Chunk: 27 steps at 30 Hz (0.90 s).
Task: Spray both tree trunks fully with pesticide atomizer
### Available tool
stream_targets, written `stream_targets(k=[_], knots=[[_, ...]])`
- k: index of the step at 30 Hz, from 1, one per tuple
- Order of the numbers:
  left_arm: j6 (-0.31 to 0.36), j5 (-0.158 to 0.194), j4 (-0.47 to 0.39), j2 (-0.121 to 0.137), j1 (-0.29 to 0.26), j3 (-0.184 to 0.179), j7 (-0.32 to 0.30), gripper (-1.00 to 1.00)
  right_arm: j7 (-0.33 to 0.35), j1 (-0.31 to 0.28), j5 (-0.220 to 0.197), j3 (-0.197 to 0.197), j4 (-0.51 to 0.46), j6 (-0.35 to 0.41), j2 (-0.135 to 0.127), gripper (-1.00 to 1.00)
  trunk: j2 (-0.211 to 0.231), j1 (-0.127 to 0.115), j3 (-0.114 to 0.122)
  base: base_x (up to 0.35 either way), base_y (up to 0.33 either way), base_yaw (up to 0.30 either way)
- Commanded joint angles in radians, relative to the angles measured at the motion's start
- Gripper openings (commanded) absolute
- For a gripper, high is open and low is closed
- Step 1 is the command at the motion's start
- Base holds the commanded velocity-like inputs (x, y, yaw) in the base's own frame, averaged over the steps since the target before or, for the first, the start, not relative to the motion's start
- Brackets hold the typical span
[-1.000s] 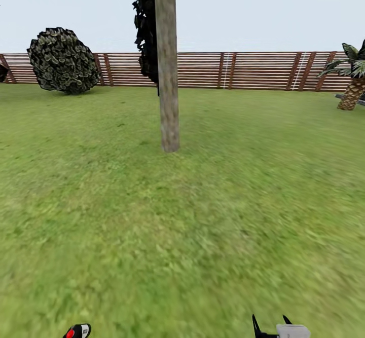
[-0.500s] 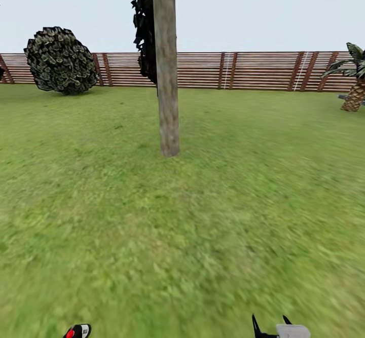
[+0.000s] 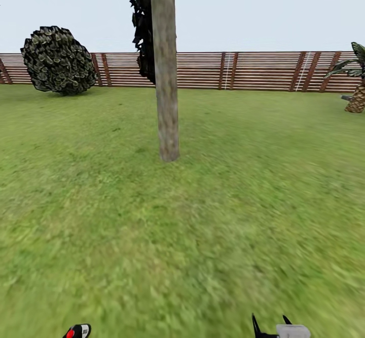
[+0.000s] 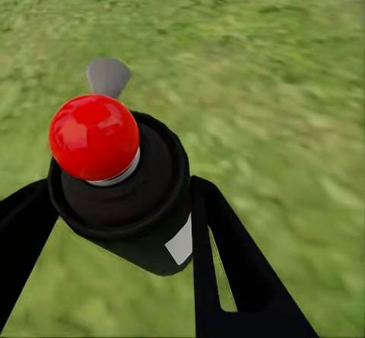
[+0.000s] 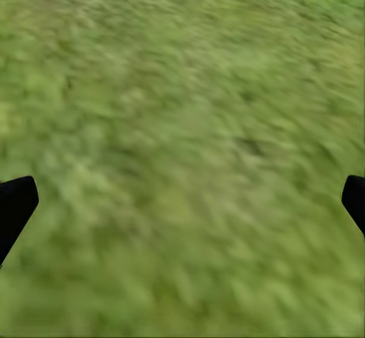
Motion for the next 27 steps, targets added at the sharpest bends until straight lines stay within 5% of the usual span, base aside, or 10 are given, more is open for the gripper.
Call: stream_targets(k=[1,27], knots=[[0.000,0.000,0.000,0.000,0.000,0.000,0.000,-1.00,0.000,0.000,0.000,0.000,-0.001,0.000,0.000,1.00,0.000,0.000,0.000,0.336,0.000,0.000],[0.000,0.000,0.000,0.000,0.000,0.000,0.000,-1.00,0.000,0.000,-0.001,0.001,-0.005,-0.001,0.000,1.00,0.000,0.000,0.000,0.336,0.000,0.039]])
